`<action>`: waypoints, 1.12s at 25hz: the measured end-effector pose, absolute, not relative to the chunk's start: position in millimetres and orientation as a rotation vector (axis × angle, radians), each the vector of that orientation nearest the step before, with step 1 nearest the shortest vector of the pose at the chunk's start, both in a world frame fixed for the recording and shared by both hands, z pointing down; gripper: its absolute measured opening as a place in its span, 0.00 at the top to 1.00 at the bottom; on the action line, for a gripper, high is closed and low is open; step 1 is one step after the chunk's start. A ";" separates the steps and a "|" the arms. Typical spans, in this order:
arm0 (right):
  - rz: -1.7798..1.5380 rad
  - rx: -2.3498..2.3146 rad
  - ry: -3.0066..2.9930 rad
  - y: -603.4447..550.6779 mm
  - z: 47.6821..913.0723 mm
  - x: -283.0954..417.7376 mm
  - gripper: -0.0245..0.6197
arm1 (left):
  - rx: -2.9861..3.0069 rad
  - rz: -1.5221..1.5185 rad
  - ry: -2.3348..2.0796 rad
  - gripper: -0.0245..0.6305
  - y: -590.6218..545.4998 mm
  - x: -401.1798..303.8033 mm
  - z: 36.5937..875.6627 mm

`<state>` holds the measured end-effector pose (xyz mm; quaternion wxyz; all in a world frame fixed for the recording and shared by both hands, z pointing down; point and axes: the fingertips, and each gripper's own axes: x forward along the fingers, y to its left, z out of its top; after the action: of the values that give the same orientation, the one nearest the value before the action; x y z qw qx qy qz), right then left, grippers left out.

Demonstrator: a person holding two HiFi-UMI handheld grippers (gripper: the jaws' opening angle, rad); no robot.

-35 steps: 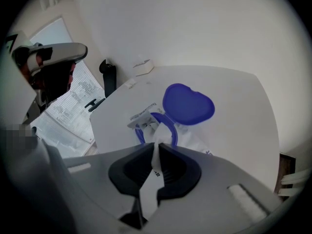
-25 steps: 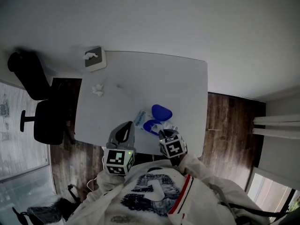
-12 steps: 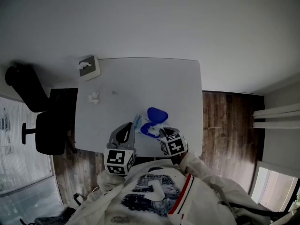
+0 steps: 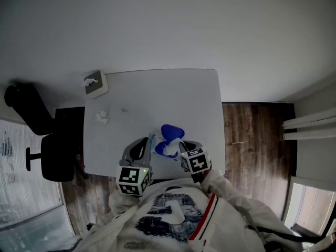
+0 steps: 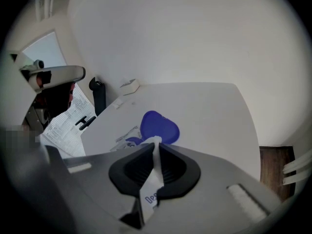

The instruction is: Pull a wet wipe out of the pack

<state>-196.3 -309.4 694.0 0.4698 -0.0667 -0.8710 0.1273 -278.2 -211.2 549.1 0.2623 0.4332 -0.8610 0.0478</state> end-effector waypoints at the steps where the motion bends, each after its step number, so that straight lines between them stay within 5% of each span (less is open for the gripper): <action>1: 0.315 -0.159 -2.142 -311.9 692.5 -197.5 0.93 | 1.175 0.132 -2.328 0.96 -212.6 -278.5 549.0; 28: 0.391 -0.029 -2.398 -387.5 603.3 -233.0 0.94 | 1.341 0.172 -2.393 0.96 -277.0 -307.5 509.8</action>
<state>-233.0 -387.5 603.3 0.3482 -0.0113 -0.9251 0.1510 -307.5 -277.0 509.8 0.1952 0.4786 -0.8538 0.0615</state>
